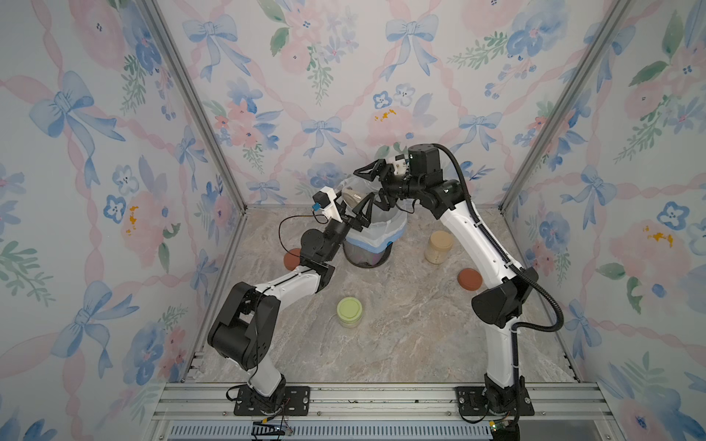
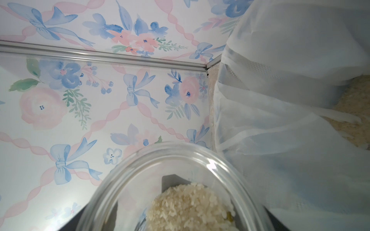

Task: Empty moldy rice from jars
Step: Pour the moldy rice from the jar into the trash bin.

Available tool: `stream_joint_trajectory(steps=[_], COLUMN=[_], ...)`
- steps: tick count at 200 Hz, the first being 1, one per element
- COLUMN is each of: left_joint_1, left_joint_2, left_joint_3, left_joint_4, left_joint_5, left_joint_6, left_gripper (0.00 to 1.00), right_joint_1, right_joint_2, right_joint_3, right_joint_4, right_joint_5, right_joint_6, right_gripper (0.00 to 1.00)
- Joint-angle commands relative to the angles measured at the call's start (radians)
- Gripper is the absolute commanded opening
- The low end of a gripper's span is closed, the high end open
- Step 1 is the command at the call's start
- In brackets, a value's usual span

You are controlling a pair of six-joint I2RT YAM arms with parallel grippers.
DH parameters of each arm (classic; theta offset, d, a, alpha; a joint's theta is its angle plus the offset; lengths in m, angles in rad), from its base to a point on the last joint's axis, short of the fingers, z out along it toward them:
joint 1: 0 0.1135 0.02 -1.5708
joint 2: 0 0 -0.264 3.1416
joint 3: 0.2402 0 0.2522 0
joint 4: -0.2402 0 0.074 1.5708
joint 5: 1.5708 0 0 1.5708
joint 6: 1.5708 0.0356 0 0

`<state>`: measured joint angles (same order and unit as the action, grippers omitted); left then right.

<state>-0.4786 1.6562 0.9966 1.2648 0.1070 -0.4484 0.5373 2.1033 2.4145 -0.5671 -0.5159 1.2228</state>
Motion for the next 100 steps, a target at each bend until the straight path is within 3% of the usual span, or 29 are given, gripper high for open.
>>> stream_joint_trajectory(steps=[1, 15, 58, 83, 100], left_joint_1=[-0.024, -0.025, -0.025, -0.024, -0.023], left_joint_2=[-0.006, -0.001, 0.004, -0.009, -0.019], left_joint_3=[0.043, 0.053, 0.085, 0.095, 0.107], left_joint_4=[-0.020, -0.026, -0.065, -0.101, -0.140], left_joint_5=[0.020, 0.025, 0.037, 0.046, 0.057], left_joint_6=[0.016, 0.016, 0.027, 0.046, 0.061], left_gripper=[0.69, 0.56, 0.00, 0.00, 0.00], right_joint_1=[0.021, 0.021, 0.017, 0.000, -0.011], right_joint_2=[-0.043, -0.043, -0.038, -0.041, -0.044], right_joint_3=[0.002, 0.000, -0.001, -0.006, -0.018], right_joint_4=[0.105, 0.108, 0.109, 0.101, 0.103], right_joint_5=[-0.028, -0.027, -0.030, -0.030, -0.030], right_joint_6=[0.001, 0.001, -0.010, -0.027, -0.036], right_gripper=[0.00, 0.00, 0.00, 0.06, 0.31])
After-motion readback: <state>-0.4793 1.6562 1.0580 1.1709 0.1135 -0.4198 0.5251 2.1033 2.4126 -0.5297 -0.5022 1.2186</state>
